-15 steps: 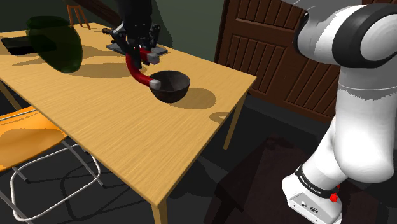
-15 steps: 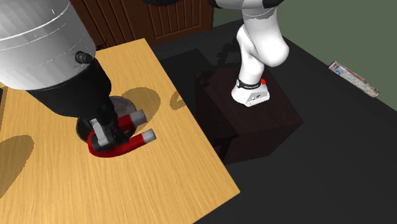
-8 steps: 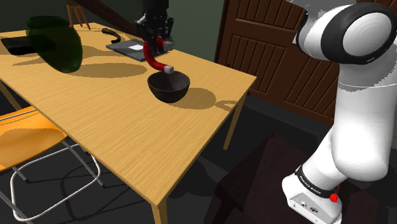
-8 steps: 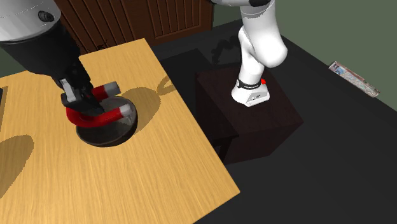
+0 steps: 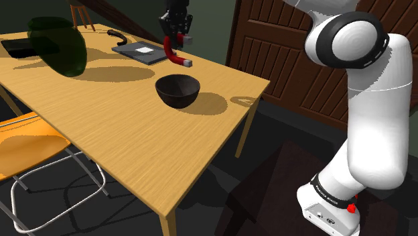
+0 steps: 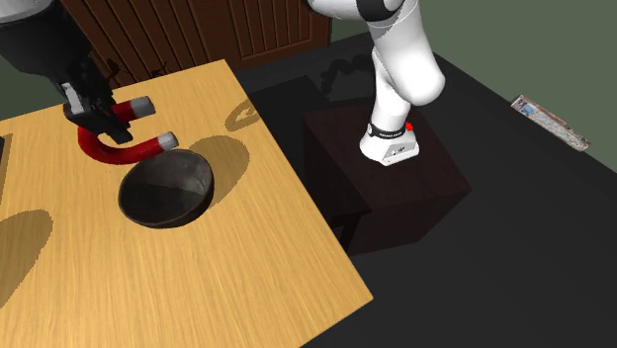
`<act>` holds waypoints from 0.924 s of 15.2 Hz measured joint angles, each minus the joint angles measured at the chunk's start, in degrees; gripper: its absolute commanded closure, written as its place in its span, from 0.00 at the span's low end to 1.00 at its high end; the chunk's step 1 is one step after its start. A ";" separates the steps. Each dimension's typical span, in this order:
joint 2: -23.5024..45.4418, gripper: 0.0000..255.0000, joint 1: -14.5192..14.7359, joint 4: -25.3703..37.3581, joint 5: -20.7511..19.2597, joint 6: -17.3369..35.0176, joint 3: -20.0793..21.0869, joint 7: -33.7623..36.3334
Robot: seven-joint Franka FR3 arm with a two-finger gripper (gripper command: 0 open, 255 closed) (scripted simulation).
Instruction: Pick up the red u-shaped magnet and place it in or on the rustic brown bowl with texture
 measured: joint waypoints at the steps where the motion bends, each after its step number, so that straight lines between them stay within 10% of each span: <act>1: -0.31 1.00 -0.42 -1.22 0.16 0.90 0.02 -0.14; 14: -6.78 1.00 -4.97 -21.78 2.78 14.95 0.51 -0.05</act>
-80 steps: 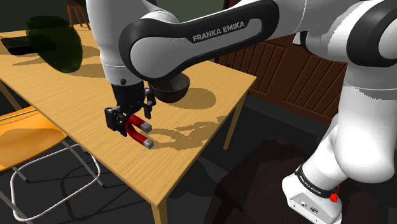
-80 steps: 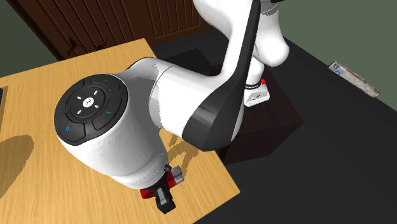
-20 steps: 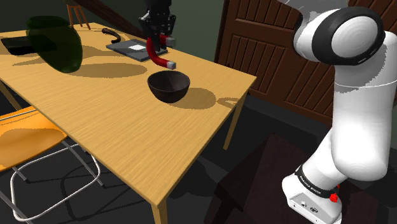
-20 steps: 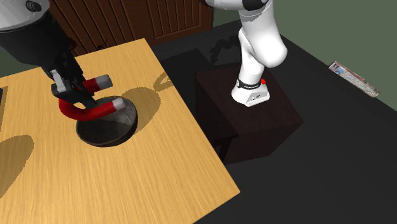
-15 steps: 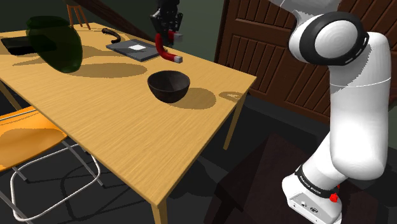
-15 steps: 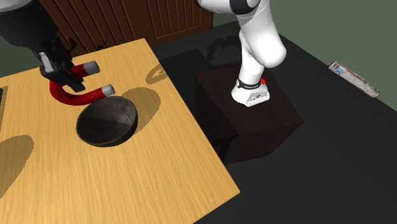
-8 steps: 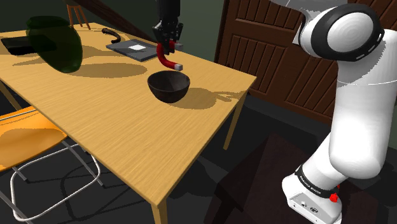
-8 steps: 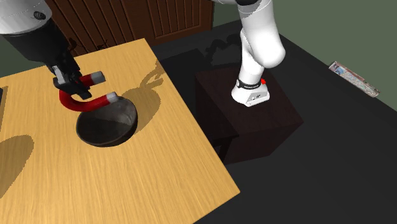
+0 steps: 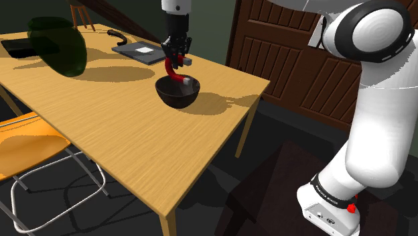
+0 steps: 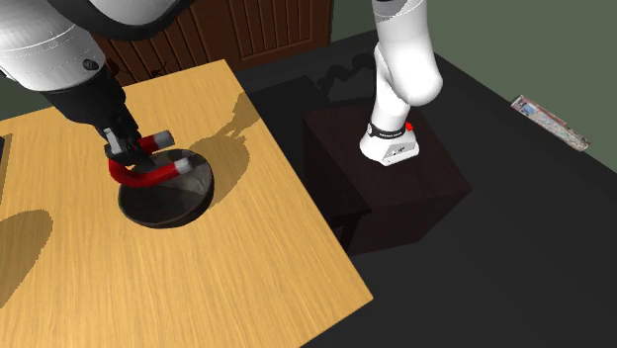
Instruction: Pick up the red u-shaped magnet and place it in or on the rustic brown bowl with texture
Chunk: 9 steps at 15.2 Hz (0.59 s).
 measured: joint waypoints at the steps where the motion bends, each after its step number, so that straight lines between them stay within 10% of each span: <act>1: -0.51 1.00 -0.35 -1.54 0.20 1.04 0.00 -0.10; 8: -0.77 1.00 -0.58 -3.14 0.30 2.42 -0.01 -0.08; 9: -0.77 0.00 -0.58 -3.14 0.30 2.43 -0.01 -0.08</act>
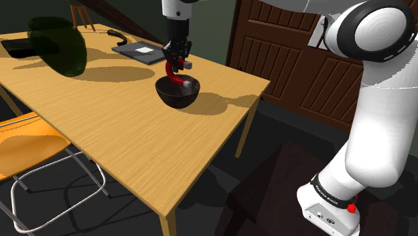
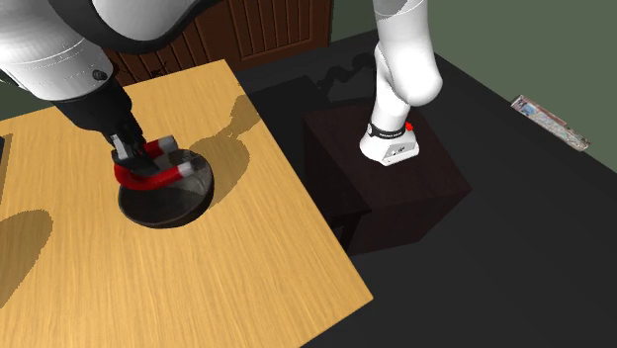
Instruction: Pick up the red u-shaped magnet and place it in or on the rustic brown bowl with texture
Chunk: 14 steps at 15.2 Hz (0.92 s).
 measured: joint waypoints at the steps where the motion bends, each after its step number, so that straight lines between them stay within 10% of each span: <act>1: 0.00 0.00 0.00 0.00 0.00 0.00 0.00 0.00; 14: 2.88 0.00 2.08 11.76 -1.16 -8.89 -0.06 -0.06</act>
